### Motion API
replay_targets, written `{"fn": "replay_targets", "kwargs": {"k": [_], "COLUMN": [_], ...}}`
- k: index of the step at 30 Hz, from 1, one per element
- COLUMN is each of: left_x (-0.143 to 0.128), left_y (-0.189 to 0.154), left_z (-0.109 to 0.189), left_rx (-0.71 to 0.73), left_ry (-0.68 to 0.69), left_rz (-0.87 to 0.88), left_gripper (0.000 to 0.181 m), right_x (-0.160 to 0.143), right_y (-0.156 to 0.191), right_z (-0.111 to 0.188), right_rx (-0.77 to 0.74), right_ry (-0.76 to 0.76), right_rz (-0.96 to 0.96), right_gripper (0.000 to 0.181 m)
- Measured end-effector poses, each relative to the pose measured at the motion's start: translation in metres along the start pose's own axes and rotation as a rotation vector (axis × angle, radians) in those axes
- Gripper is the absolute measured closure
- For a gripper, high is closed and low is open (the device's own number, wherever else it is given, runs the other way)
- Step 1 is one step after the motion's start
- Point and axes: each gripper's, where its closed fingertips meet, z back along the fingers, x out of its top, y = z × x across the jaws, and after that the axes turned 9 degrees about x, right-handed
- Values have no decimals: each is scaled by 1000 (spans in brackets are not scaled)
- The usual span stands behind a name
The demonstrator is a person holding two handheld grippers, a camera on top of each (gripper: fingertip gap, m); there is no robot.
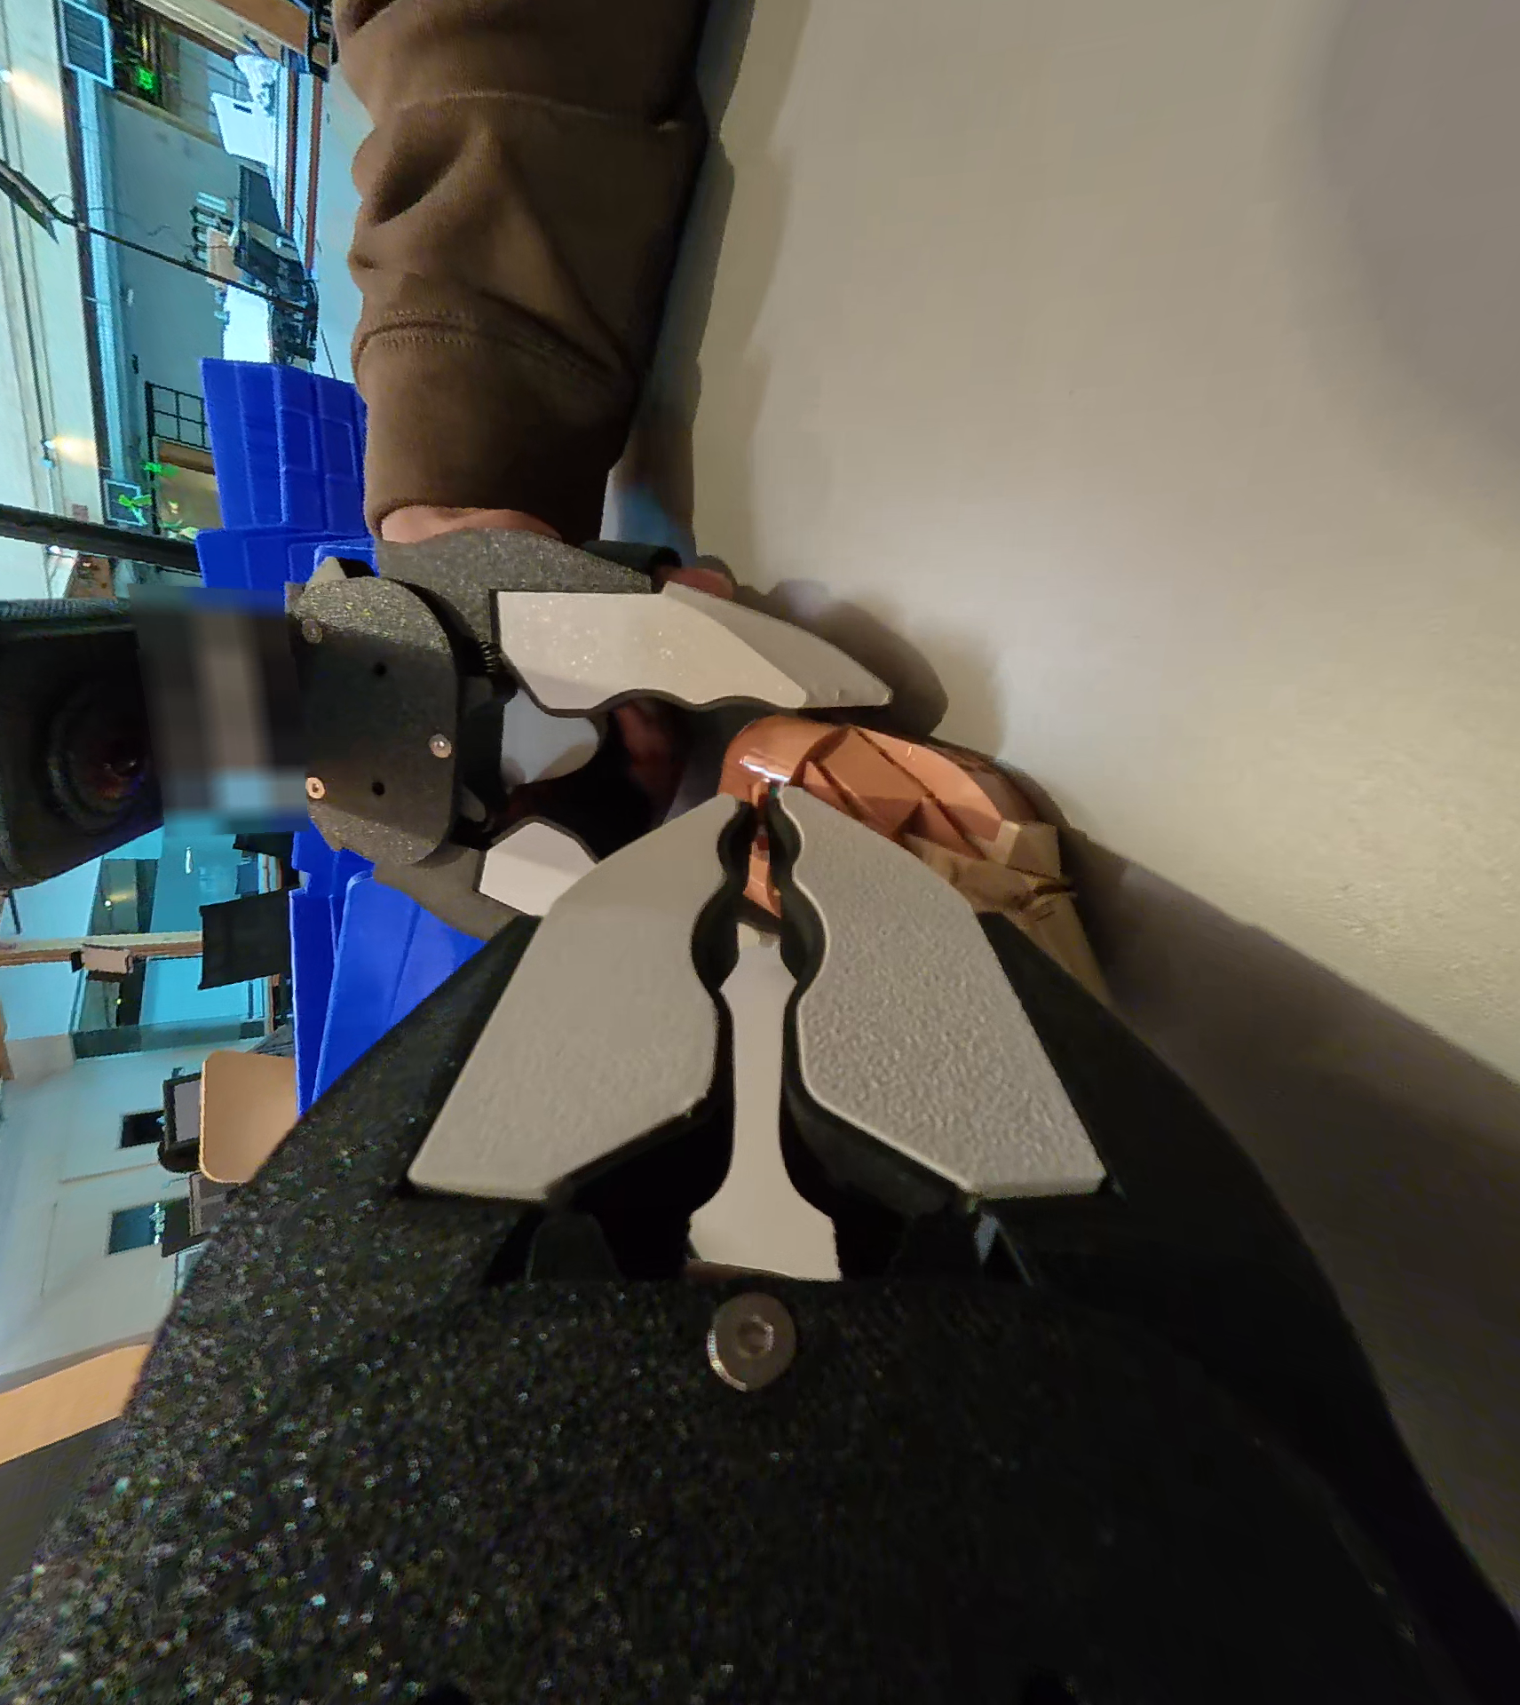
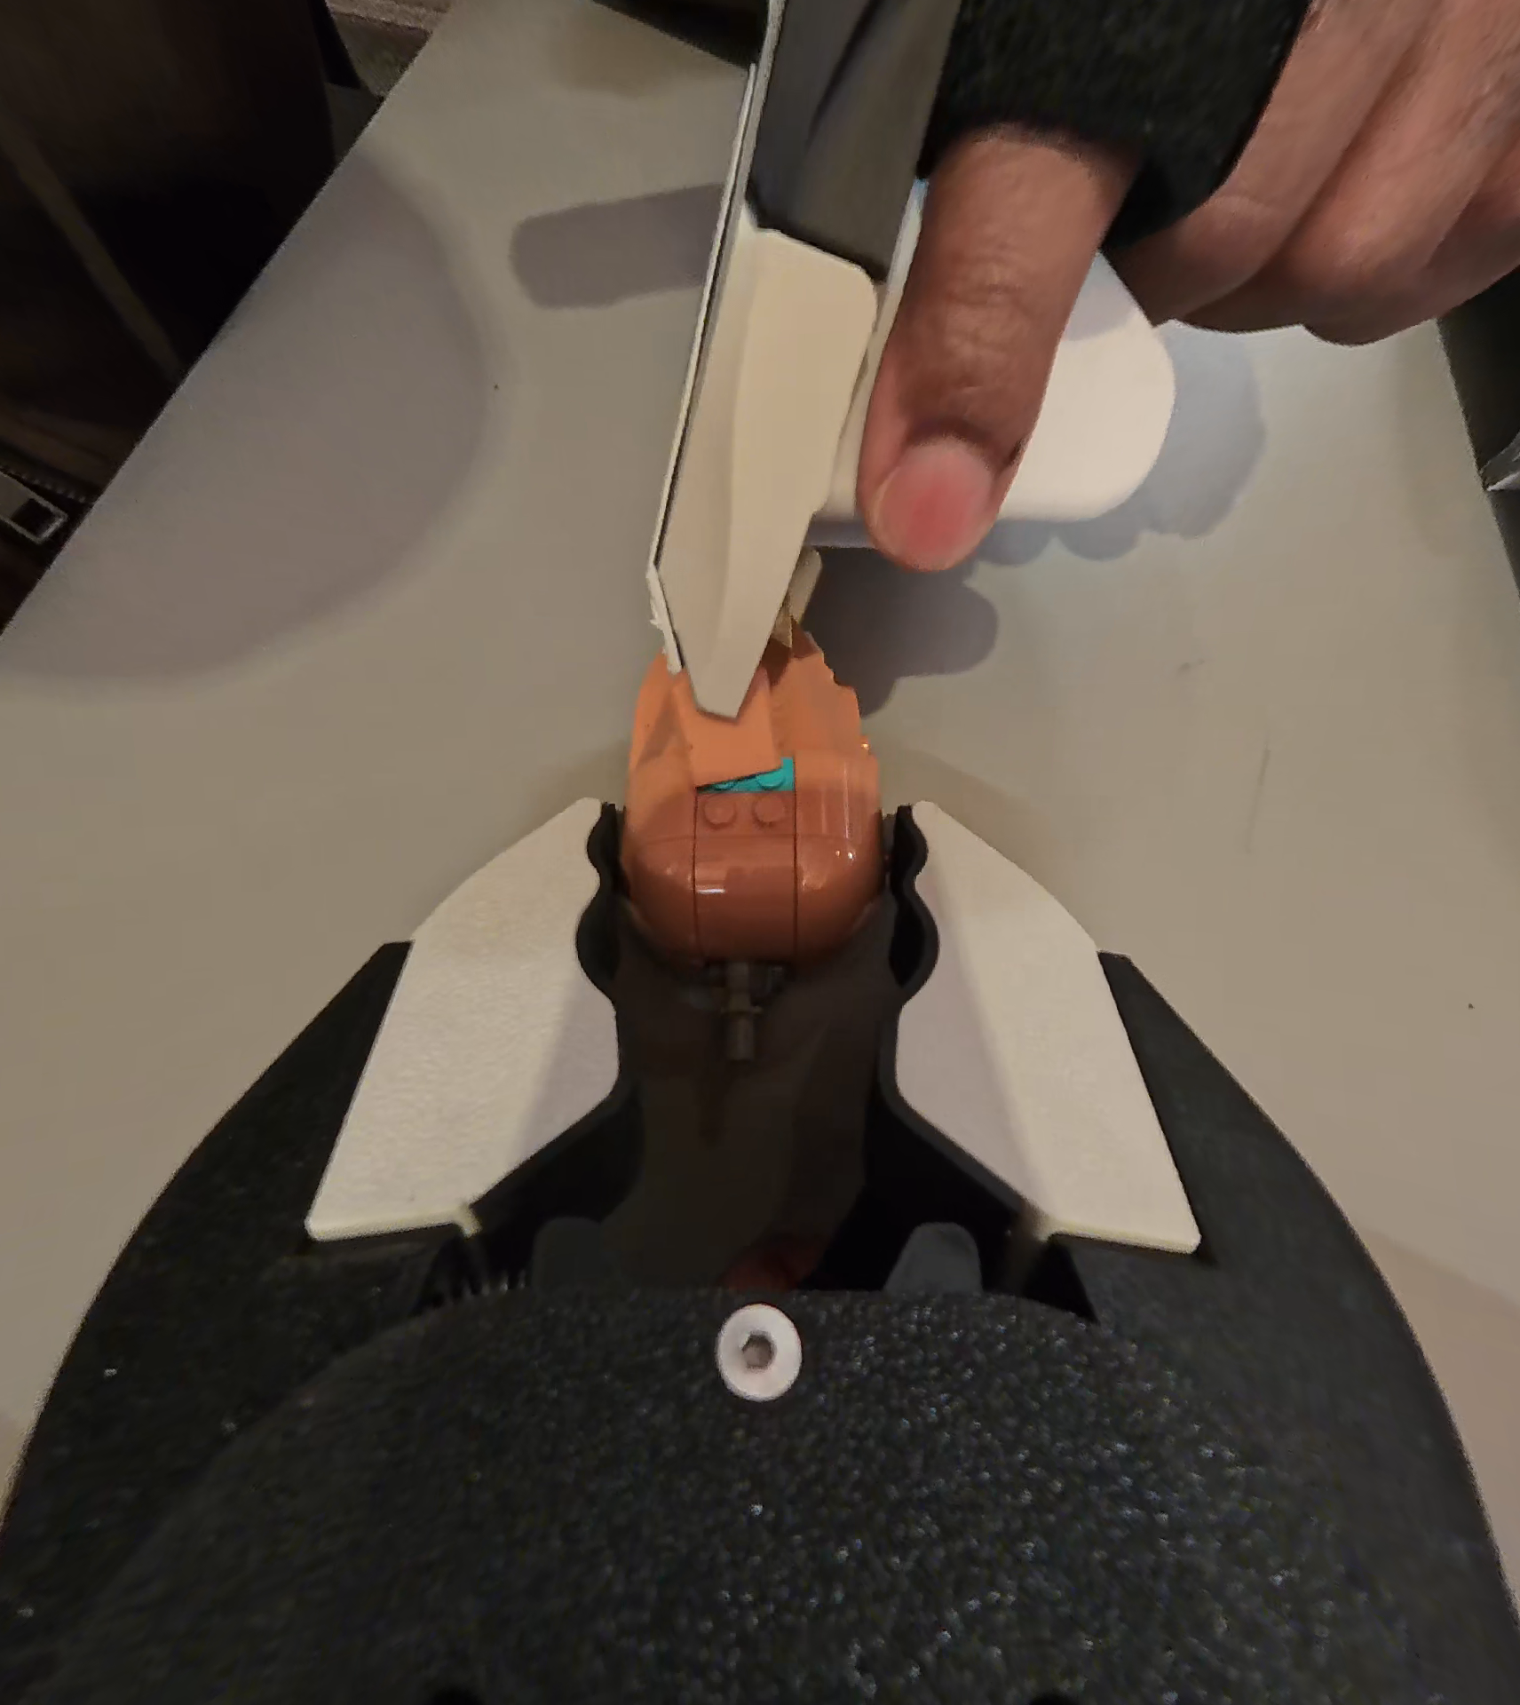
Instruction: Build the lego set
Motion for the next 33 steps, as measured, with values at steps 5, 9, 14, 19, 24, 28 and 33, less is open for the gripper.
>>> {"fn": "replay_targets", "kwargs": {"k": [5,9,14,19,24,28,33], "left_x": [-2,-3,-3,-3,-3,-3,-1], "left_y": [-2,-5,-5,-5,-6,-6,-7], "left_z": [-1,-3,-3,-3,-3,-4,-3], "left_rx": [-9,-21,-19,-9,-11,-11,-13], "left_ry": [0,6,4,-8,-17,-23,-30], "left_rz": [5,-14,-23,-38,-52,-66,-84], "left_gripper": [178,178,178,178,178,178,178], "right_x": [-2,-7,-7,-7,-7,-6,-5], "right_y": [0,0,-1,1,1,-1,1], "right_z": [-2,-6,-6,-7,-8,-8,-9], "right_rx": [6,6,-1,-1,14,6,38], "right_ry": [18,66,64,74,71,68,67], "right_rz": [-2,-8,-14,6,-1,-9,3], "right_gripper": [124,124,123,117,115,122,124]}}
